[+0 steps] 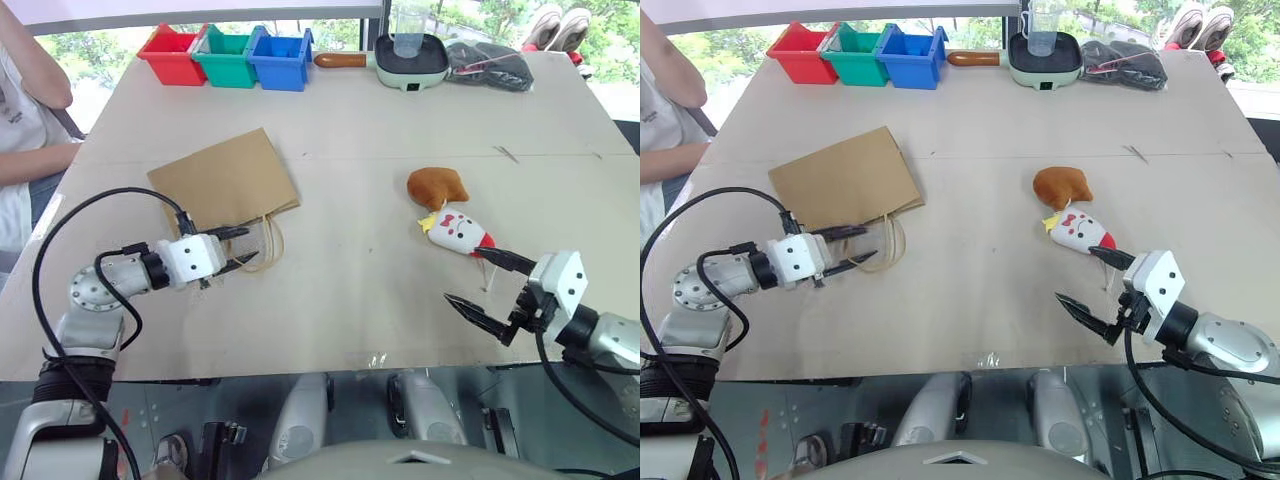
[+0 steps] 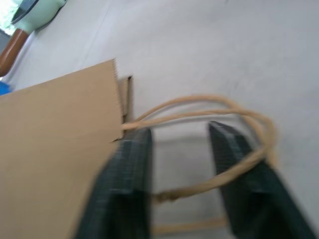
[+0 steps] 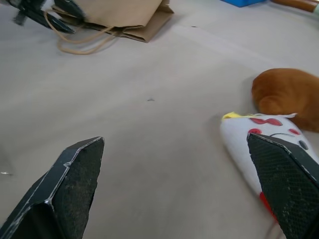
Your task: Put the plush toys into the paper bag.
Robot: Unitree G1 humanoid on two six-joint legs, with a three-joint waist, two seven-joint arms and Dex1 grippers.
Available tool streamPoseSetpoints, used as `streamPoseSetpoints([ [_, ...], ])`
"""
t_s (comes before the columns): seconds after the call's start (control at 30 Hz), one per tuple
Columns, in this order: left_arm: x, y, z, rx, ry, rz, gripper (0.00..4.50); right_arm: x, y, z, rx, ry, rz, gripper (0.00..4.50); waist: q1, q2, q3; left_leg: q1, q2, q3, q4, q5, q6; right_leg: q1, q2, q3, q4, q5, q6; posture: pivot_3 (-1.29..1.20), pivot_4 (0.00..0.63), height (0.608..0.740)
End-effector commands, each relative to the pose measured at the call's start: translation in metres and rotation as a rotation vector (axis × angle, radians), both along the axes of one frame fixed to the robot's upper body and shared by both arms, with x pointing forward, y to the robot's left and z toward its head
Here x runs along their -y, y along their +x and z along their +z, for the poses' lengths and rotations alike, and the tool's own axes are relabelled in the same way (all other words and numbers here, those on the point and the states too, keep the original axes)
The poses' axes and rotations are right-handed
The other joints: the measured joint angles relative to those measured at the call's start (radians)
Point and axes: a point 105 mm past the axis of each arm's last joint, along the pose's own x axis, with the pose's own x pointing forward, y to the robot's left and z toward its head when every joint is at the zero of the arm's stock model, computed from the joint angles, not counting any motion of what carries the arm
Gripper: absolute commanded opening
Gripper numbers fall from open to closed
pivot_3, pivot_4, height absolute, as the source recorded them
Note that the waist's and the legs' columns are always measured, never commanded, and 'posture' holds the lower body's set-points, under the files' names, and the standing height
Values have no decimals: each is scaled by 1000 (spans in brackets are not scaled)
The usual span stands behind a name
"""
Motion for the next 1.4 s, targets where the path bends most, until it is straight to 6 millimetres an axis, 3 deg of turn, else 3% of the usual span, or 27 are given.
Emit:
streamPoseSetpoints([
  [0.03, 28, 1, 34, -67, -320, -53, 6, -13, 1, 12, 49, 32, 5, 4246, 2, 0, 0, 0, 0, 0, 0, 0, 0, 0, 0, 0, 0, 0, 0, 0, 150, 740],
  [0.1, 49, -3, 54, -130, -489, -116, 0, -22, 3, 14, 12, 108, 24, 3660, 3, -1, 1, -1, 3, -2, 2, 0, 0, 1, -1, -1, 1, 0, 0, 0, 150, 740],
  [0.17, 69, -5, 69, -196, -599, -170, 0, -35, 8, 14, 16, 123, 47, 2766, 3, -1, 0, -1, 3, -2, 3, 0, 0, 1, -1, -1, 1, 0, 0, 0, 150, 740],
  [0.23, 86, -8, 76, -249, -661, -213, 0, -49, 13, 15, 26, 139, 76, 1560, 0, -1, 0, 0, 2, -2, 3, 0, 0, 1, 0, -1, 1, 0, 0, 0, 150, 740],
  [0.27, 94, -9, 79, -276, -687, -239, 0, -57, 16, 15, 27, 151, 94, 1274, -1, -1, 0, 0, 1, -2, 3, 0, 0, 1, 1, -1, 2, 0, 0, 0, 150, 740],
  [0.33, 114, -11, 83, -327, -743, -294, 0, -75, 29, 13, 31, 171, 114, 245, -5, -1, 0, 0, 0, -2, 3, 0, 0, 1, 1, 0, 2, 0, 0, 0, 150, 740],
  [0.37, 121, -11, 84, -342, -759, -314, 0, -83, 34, 12, 32, 173, 126, 29, -5, -1, 0, 1, 0, -2, 3, 0, 0, 1, 2, 0, 2, 0, 0, 0, 150, 740],
  [0.47, 143, -13, 93, -389, -821, -392, 0, -118, 59, 3, 34, 161, 191, 29, -5, -1, 0, 1, 0, -3, 3, 0, 0, 1, 2, 0, 4, 0, 0, 0, 150, 740],
  [0.57, 151, -15, 100, -402, -827, -437, 0, -146, 73, -6, 0, 154, 267, 29, -4, -1, 1, 0, -1, -4, 3, 0, 0, -1, 3, 0, 7, 0, 0, 0, 150, 740],
  [0.73, 151, -11, 114, -382, -852, -453, 0, -181, 84, -32, -78, 136, 349, 29, -3, -1, 1, 0, -1, -5, 3, 0, -1, -1, 2, -1, 7, 0, -1, 0, 150, 740],
  [0.83, 141, 1, 131, -308, -874, -376, 0, -204, 87, -53, -109, 98, 349, 29, -5, -1, 1, 0, -2, -6, 3, 0, -1, -1, 2, -1, 8, 0, -1, 0, 150, 740],
  [0.9, 136, 7, 136, -271, -868, -328, 0, -210, 89, -56, -97, 93, 331, 29, -6, -1, 1, 0, -2, -6, 3, 1, -1, -1, 2, -1, 8, 0, -1, 0, 150, 740],
  [1.13, 116, 32, 166, -55, -896, -143, 0, -219, 133, -41, 63, 88, -8, 29, -14, -1, 1, 1, -3, -8, 3, 3, -5, -3, 2, -1, 13, 0, -1, 0, 150, 740],
  [1.27, 112, 40, 163, -28, -884, -60, 0, -220, 141, -41, 93, 57, -82, 29, -15, -1, 1, 1, -4, -9, 3, 4, -6, -2, 1, -1, 13, 0, -1, 0, 150, 740],
  [1.4, 101, 52, 145, -41, -836, 61, 0, -218, 140, -44, 48, 81, -58, 29, -15, -1, 1, 1, -4, -9, 2, 3, -6, -2, 1, -1, 13, 0, -1, 0, 150, 740],
])
